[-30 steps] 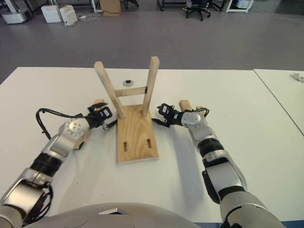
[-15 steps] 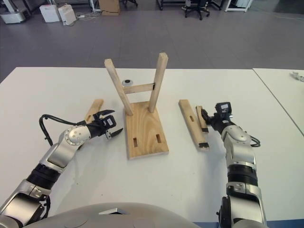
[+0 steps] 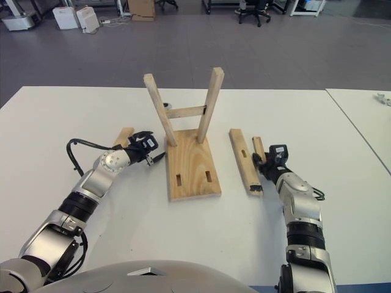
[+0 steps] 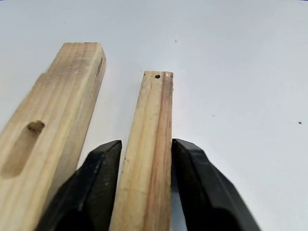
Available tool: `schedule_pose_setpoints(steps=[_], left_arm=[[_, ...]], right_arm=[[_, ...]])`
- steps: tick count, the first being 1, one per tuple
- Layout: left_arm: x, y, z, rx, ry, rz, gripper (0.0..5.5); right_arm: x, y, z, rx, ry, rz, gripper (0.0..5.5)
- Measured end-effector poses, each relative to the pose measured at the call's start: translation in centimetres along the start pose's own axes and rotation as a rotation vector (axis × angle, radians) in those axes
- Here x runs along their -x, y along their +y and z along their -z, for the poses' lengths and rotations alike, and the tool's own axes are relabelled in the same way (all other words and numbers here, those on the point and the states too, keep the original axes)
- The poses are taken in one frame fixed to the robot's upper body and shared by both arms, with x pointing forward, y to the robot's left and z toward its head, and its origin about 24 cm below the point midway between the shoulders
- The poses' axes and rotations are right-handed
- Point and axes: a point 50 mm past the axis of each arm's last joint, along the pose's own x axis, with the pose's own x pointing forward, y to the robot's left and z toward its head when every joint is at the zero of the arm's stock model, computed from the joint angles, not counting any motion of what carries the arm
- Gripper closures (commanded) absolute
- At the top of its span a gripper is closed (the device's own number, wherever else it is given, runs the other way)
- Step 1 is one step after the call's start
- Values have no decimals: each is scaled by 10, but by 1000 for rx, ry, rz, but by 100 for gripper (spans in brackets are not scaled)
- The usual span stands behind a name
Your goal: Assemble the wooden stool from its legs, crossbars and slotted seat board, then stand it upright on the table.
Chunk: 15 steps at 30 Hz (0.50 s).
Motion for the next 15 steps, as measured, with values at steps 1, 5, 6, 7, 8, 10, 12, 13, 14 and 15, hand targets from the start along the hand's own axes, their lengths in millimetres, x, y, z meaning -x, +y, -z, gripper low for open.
schedule_pose_setpoints(steps=[1, 5, 6, 7, 8, 10, 12, 13, 14, 15], left_arm=[[6, 10, -7, 45, -47, -77, 102], [36, 57, -31, 231, -228, -350, 102], [43, 65, -44, 318, -315, -370, 102], [48, 73, -63, 401, -421, -370, 102], [57, 82, -91, 500, -571, -337, 102], [74, 86, -147, 589, -837, -198, 102], [87, 80, -189, 670, -1019, -33, 102], [90, 76, -200, 723, -1069, 35, 115], [90, 73, -206, 771, -1093, 86, 126], [91, 71, -210, 816, -1111, 134, 147]], right_arm=[[0, -2, 0, 5, -4, 28, 420], [4, -30, -29, -65, -132, 250, 420], [6, -33, -61, -44, -238, 264, 420], [10, -31, -105, -4, -388, 253, 420], [22, -17, -163, 73, -593, 198, 420], [56, 42, -237, 245, -914, -30, 420], [87, 111, -259, 419, -1097, -295, 420], [94, 133, -259, 440, -1136, -398, 420], [98, 147, -257, 450, -1153, -467, 420], [99, 159, -253, 465, -1151, -537, 420]])
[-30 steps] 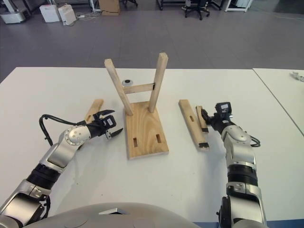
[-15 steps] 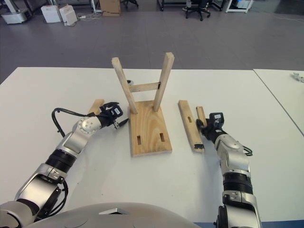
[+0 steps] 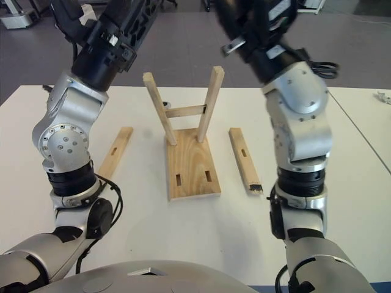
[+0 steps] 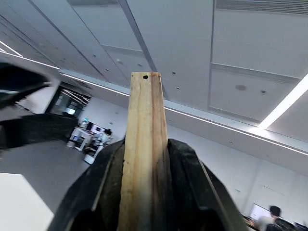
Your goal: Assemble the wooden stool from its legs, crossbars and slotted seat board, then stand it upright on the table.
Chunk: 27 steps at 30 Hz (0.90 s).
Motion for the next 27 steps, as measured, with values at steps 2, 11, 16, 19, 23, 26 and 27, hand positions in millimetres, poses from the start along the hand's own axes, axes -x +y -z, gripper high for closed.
schedule_pose_setpoints(steps=[2, 11, 16, 19, 23, 26, 27], left_arm=[[-5, -7, -1, 59, -7, 33, 171], [-6, -8, -7, 183, -27, 21, 317], [-4, -4, -5, 234, 3, -19, 400], [-4, -2, -4, 268, 11, -28, 448], [-4, -3, -4, 310, 13, -29, 507], [-3, -3, -5, 326, 14, -32, 509], [-3, -1, -5, 322, 11, -42, 509]], right_arm=[[-4, 17, -4, -20, -40, -96, 420], [-1, 29, 1, 11, -33, -181, 420], [-2, 29, 2, 36, -26, -168, 420], [-2, 29, 4, 44, -19, -164, 420], [-2, 29, 5, 58, -10, -161, 420], [-3, 30, 5, 65, -11, -163, 369], [-3, 31, 6, 67, -7, -167, 353]])
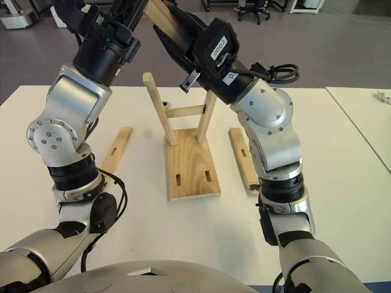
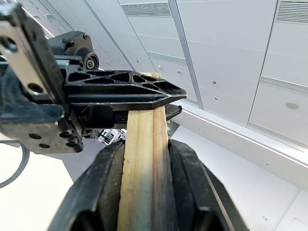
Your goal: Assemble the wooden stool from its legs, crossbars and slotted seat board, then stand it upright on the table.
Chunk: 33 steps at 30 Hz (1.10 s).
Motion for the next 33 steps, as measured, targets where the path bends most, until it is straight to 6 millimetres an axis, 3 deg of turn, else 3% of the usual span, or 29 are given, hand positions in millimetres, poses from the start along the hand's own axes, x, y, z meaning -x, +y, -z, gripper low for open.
schedule_pose_setpoints(steps=[4, 8, 10, 12, 16, 21, 33], left_arm=[[24, 20, -15, -121, -10, -128, 509], [105, 60, -45, -410, 38, -420, 509], [153, 87, -46, -487, 86, -603, 509], [181, 105, -41, -496, 103, -703, 510], [204, 134, -22, -426, 99, -791, 510], [214, 152, 14, -361, 169, -809, 510], [229, 156, 17, -517, 236, -855, 510]], right_arm=[[12, 6, 14, -41, 73, -4, 284], [68, -15, 45, -49, 305, 171, 276], [102, -21, 70, -40, 465, 265, 276], [120, -23, 88, -35, 544, 315, 276], [145, -22, 118, -28, 667, 392, 276], [155, -5, 135, -43, 703, 380, 276], [151, 5, 139, -42, 685, 352, 276]])
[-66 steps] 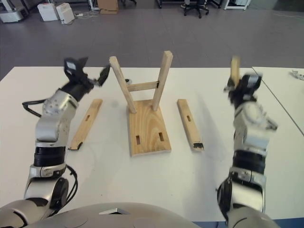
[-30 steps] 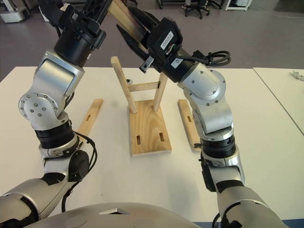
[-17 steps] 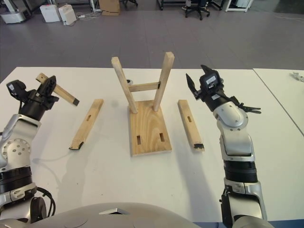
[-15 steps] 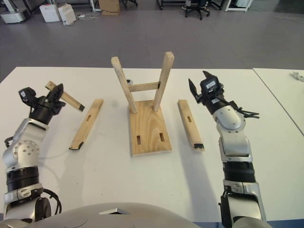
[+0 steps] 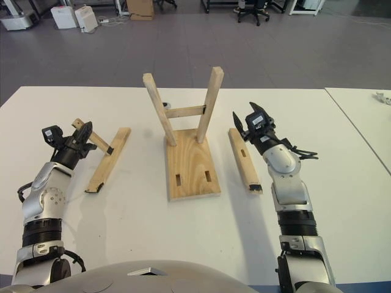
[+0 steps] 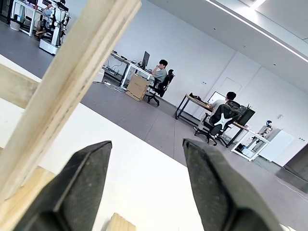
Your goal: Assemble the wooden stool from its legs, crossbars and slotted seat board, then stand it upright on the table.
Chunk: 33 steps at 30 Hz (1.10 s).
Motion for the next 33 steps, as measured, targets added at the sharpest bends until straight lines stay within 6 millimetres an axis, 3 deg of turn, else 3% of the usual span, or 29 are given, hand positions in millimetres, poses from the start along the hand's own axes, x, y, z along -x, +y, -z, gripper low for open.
schedule_pose_setpoints(steps=[7, 14, 17, 19, 22, 26, 29, 31, 33], left_arm=[[16, -7, 16, -264, 0, 41, 510], [15, -9, 22, -337, -38, 75, 510], [13, -2, 15, -300, 37, 65, 450], [21, 4, 29, -276, 179, 61, 424], [20, 2, 14, -302, 238, 84, 357], [41, 7, 7, -339, 379, 21, 286], [53, 3, 12, -313, 485, -1, 231], [58, -1, 20, -287, 548, 11, 231], [59, -5, 24, -280, 584, 25, 264]], right_arm=[[4, -3, 2, 52, 12, -2, 276], [6, 1, 4, 74, 22, -17, 276], [5, 1, 4, 85, 17, -19, 276], [5, 1, 4, 89, 18, -20, 276], [4, 5, 3, 98, 7, -37, 276], [4, 6, -1, 143, -4, -53, 276], [2, 13, -9, 176, -39, -89, 276], [2, 16, -9, 193, -41, -102, 276], [1, 18, -9, 200, -42, -112, 276]])
